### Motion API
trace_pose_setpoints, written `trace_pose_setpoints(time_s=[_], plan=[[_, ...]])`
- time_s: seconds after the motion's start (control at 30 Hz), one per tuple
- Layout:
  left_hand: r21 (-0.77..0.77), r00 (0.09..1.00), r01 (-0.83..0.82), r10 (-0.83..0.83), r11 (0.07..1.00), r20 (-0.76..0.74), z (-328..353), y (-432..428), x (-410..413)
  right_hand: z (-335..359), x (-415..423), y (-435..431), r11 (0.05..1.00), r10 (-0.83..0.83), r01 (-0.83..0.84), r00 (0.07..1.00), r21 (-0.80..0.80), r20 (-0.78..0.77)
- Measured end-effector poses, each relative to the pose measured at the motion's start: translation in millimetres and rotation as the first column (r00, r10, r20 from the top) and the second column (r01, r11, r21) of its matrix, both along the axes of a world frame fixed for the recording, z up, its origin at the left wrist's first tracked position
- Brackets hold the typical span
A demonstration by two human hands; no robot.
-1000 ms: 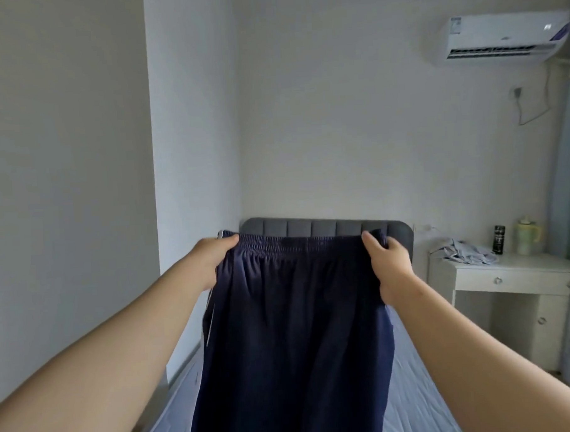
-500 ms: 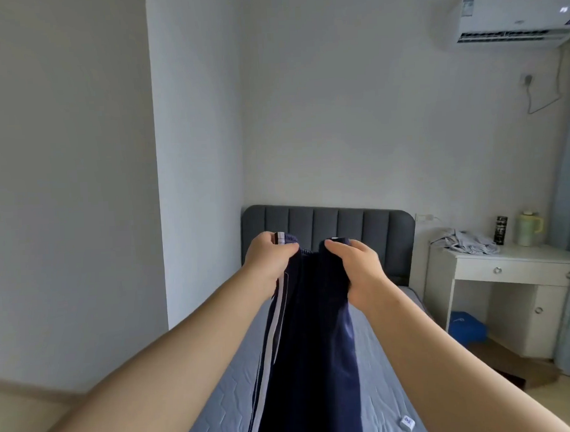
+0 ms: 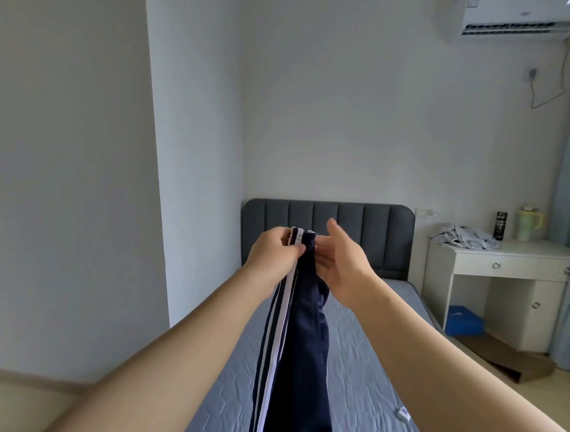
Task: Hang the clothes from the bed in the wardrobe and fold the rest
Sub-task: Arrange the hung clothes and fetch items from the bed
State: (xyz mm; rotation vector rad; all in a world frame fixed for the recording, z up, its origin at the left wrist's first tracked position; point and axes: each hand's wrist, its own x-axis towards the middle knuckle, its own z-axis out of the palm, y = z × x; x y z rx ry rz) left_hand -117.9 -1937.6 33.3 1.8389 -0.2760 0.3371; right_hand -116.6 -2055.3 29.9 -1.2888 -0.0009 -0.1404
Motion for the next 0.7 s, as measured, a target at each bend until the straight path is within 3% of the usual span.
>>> trace_pose_setpoints(time_s=[0.1,0.17,0.23,0.3,0.37,0.43,0.57,0.63,0.7], plan=[[0.036,0.999,0.051,-0.051,0.998,-0.011,-2,5,2,1,0,-2,0.986,0.146,-0.147,0.989,0.073,0.016],[0.097,0.997,-0.077,0.075,0.992,0.027,-2,7,6,1,-1,-2,0.980,0.177,-0.181,0.983,0.082,0.048],[0.061,0.986,-0.167,0.165,0.984,0.038,1,8,8,4,-2,-2,0.976,0.210,-0.213,0.975,0.041,0.070],[-0.059,0.989,-0.148,0.148,0.987,0.003,5,13,10,2,-1,-3,0.988,0.125,-0.117,0.989,-0.101,0.079],[-0.166,0.996,-0.086,0.084,0.982,-0.016,11,19,12,0,3,-8,0.944,-0.090,0.121,0.990,-0.308,0.112],[-0.273,1.000,-0.005,0.001,0.962,-0.016,22,25,13,-6,9,-15,0.904,-0.191,0.212,0.977,-0.370,0.093],[-0.400,0.977,0.199,-0.211,0.895,0.013,48,40,12,-11,18,-21,0.970,0.059,-0.070,0.997,-0.233,-0.050],[-0.356,0.964,0.253,-0.263,0.900,0.019,60,47,13,1,22,-19,0.968,0.160,-0.160,0.987,-0.191,-0.019],[-0.266,0.969,0.239,-0.246,0.934,0.007,71,53,15,18,24,-18,0.979,0.148,-0.139,0.988,-0.152,0.051]])
